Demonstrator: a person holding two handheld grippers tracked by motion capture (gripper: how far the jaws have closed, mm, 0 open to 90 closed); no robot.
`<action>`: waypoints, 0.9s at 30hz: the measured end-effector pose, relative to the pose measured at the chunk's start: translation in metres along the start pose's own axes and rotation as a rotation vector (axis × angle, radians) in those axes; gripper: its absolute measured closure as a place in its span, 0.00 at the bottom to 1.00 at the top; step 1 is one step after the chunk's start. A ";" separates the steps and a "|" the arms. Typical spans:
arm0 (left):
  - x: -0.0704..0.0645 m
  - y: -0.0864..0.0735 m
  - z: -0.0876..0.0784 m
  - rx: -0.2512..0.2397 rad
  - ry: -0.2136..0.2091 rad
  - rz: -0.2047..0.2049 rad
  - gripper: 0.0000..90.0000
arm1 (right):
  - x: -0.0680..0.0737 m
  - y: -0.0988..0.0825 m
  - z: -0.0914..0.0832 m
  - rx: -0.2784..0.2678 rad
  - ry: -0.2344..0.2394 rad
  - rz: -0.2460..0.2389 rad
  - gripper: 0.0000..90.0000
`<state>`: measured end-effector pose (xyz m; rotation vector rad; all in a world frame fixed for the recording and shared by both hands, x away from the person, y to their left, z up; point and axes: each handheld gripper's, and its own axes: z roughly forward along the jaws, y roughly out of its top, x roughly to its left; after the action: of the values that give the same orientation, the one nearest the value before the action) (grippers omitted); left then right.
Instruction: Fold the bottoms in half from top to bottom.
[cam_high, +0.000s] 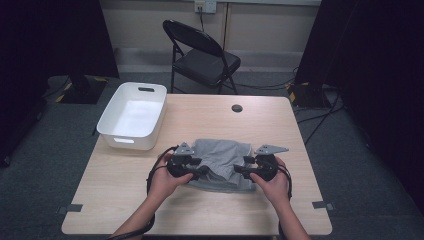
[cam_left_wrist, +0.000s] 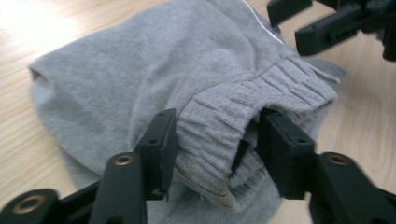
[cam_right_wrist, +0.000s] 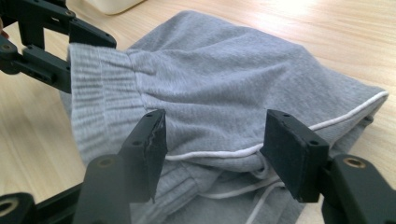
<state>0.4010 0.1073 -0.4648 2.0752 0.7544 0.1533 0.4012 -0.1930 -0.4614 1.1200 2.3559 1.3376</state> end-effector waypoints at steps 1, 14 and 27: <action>-0.002 -0.001 0.000 0.007 -0.002 0.009 0.58 | 0.001 0.000 0.000 -0.001 0.005 -0.002 0.45; -0.020 -0.006 0.001 0.107 0.012 0.142 0.82 | 0.026 0.002 0.008 -0.009 0.072 -0.040 0.47; -0.018 -0.011 -0.003 0.081 -0.023 0.098 0.77 | 0.024 -0.020 0.016 0.079 0.090 -0.074 0.72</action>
<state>0.3801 0.1041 -0.4685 2.1879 0.6551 0.1548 0.3826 -0.1722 -0.4821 1.0020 2.5086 1.3063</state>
